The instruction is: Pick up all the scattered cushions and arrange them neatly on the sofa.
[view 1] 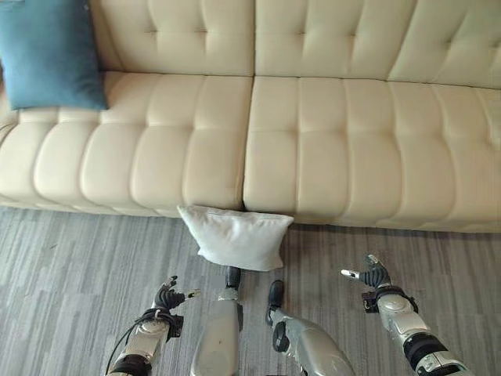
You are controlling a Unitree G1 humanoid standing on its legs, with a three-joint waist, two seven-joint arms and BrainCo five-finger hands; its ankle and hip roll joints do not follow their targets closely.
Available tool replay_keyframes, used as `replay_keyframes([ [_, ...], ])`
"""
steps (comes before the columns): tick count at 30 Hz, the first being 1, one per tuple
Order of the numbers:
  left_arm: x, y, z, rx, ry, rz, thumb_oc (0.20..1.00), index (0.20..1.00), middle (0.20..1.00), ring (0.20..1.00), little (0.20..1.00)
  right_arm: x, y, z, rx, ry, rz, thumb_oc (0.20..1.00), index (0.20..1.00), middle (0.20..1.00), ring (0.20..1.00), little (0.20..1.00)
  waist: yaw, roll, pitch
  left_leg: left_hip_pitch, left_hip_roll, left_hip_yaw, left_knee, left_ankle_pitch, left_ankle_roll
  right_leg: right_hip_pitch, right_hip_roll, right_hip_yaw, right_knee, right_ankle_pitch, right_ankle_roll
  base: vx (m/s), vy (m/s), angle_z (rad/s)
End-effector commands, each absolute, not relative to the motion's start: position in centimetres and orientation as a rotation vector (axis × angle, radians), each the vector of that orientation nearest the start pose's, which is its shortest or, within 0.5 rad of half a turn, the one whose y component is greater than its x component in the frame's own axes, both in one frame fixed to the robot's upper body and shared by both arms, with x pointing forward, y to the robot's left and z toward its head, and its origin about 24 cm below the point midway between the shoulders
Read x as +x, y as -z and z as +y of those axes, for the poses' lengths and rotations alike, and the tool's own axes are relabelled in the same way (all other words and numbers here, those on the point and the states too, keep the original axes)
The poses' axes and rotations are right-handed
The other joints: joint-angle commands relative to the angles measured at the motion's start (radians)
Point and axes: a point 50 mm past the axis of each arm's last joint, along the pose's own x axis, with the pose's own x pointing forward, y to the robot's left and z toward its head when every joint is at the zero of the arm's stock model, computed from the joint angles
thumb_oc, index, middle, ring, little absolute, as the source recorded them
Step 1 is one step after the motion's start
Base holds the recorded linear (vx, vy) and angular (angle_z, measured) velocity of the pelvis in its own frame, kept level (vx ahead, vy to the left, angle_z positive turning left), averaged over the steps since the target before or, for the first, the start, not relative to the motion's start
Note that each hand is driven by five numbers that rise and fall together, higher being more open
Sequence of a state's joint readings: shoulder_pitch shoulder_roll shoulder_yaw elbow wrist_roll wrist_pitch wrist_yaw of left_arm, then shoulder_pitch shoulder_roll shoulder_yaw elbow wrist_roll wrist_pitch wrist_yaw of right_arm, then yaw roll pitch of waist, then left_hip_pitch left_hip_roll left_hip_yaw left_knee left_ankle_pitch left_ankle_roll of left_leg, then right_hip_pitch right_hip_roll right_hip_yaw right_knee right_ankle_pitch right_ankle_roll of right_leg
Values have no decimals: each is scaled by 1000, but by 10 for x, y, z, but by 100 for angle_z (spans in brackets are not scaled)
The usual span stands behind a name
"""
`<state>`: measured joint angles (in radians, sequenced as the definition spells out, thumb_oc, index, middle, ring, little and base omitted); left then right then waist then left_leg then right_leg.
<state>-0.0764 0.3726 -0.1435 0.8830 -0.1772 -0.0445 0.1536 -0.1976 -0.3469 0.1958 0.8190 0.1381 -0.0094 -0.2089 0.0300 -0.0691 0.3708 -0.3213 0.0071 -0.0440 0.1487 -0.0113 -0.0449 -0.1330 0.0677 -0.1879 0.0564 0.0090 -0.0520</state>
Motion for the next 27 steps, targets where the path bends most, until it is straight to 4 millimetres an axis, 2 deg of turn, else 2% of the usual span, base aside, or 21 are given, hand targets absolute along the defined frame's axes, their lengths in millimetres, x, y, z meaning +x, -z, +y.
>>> replay_keyframes([
  [1, 177, 95, 288, 343, -306, 747, 1000, 1000, 1000, 1000, 1000, 224, 80, -247, -410, 196, 646, 1000, 1000, 1000, 1000, 1000, 13, 12, -83, 14, 0, 5, 81, -50, -3, -69, -170, 40, 173, -112, 115, 38, 156, -26],
  [4, 187, 82, 301, 359, -355, 699, 1000, 1000, 1000, 1000, 1000, 235, 74, -245, -431, 192, 625, 1000, 1000, 1000, 1000, 1000, 30, 11, -63, -13, -14, 24, 134, -81, 18, -109, -191, 62, 207, -104, 122, 15, 139, -22],
  [12, 208, 61, 315, 362, -427, 603, 1000, 1000, 1000, 1000, 1000, 257, 60, -242, -448, 196, 568, 1000, 1000, 1000, 1000, 1000, 49, 1, -36, -51, -25, 31, 161, -96, 28, -139, -206, 71, 197, -82, 136, 6, 47, -4],
  [21, 205, 64, 314, 367, -420, 618, 1000, 1000, 1000, 1000, 1000, 251, 69, -233, -428, 175, 601, 1000, 1000, 1000, 1000, 1000, 52, -24, -40, -52, -24, 44, 178, -120, 32, -104, -220, 59, 126, -47, 166, 28, 35, 4],
  [24, 207, 62, 316, 359, -435, 611, 1000, 1000, 1000, 1000, 1000, 254, 69, -229, -415, 177, 598, 1000, 1000, 1000, 1000, 1000, 54, -24, -29, -82, -20, 47, 210, -130, 38, -141, -231, 68, 155, -39, 176, -32, 61, -7],
  [26, 219, 54, 319, 351, -460, 576, 1000, 1000, 1000, 1000, 1000, 265, 62, -225, -383, 194, 572, 1000, 1000, 1000, 1000, 1000, 58, -20, 7, -134, -21, 52, 280, -153, 46, -201, -250, 85, 224, -49, 169, -24, 79, -7],
  [27, 223, 50, 319, 346, -472, 562, 1000, 1000, 1000, 1000, 1000, 269, 59, -224, -373, 201, 561, 1000, 1000, 1000, 1000, 1000, 60, -14, 23, -147, -14, 49, 320, -193, 44, -219, -249, 93, 262, -76, 170, -11, 70, -2],
])
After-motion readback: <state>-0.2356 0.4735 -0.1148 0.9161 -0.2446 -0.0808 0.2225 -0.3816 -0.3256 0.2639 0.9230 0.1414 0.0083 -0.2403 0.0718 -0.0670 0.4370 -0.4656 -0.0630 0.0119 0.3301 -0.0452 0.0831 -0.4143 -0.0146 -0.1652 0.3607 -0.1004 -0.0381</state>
